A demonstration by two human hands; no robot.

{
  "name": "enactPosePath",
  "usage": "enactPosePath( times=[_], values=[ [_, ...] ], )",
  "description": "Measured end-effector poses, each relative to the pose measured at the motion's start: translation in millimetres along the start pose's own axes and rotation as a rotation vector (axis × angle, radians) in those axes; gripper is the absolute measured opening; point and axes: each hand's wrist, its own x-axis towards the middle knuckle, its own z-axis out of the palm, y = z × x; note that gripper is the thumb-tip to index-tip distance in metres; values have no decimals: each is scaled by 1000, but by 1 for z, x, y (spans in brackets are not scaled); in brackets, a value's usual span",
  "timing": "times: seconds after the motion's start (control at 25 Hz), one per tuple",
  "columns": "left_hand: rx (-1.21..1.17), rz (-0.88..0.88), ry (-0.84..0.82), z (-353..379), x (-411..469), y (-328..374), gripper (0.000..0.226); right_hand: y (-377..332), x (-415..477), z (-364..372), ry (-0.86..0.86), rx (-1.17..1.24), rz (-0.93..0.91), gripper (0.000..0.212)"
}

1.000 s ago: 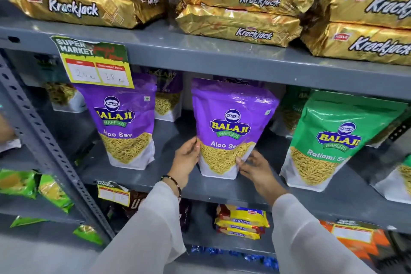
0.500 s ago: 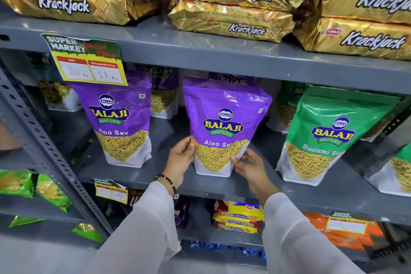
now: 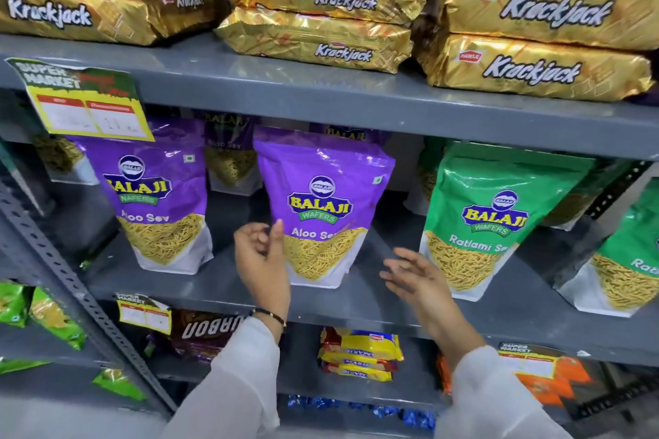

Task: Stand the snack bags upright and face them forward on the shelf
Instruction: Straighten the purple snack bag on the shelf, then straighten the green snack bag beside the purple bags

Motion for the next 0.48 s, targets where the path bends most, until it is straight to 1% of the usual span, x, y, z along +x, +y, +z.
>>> enactPosePath(
  times=[0.04, 0.12, 0.16, 0.2, 0.24, 0.28, 0.36, 0.4, 0.48],
  values=[
    [16, 42, -81, 9, -17, 9, 18, -9, -8, -24, -25, 49, -12, 31],
    [17, 11, -328, 36, -49, 16, 22, -25, -17, -76, -27, 153, -7, 37],
    [19, -38, -458, 53, -62, 15, 21, -29, -18, -101, 4, 191, 5, 32],
    [21, -97, -568, 70, -74, 10, 20, -32, -17, -125, 53, 223, 10, 23],
    [25, -161, -646, 85, -82, 3, 22, -32, -13, -144, 113, 233, 12, 15],
    [25, -221, -699, 100, -90, -4, 25, -32, -7, -161, 177, 221, 18, 17],
    [52, -328, -743, 122, -99, -19, 41, -33, 8, -183, 242, 170, 17, 28],
    [75, -360, -767, 133, -106, -26, 52, -34, 15, -192, 229, 135, 9, 36],
    [132, -398, -818, 146, -118, -37, 65, -35, 29, -202, 128, 6, -21, 53]
  ],
)
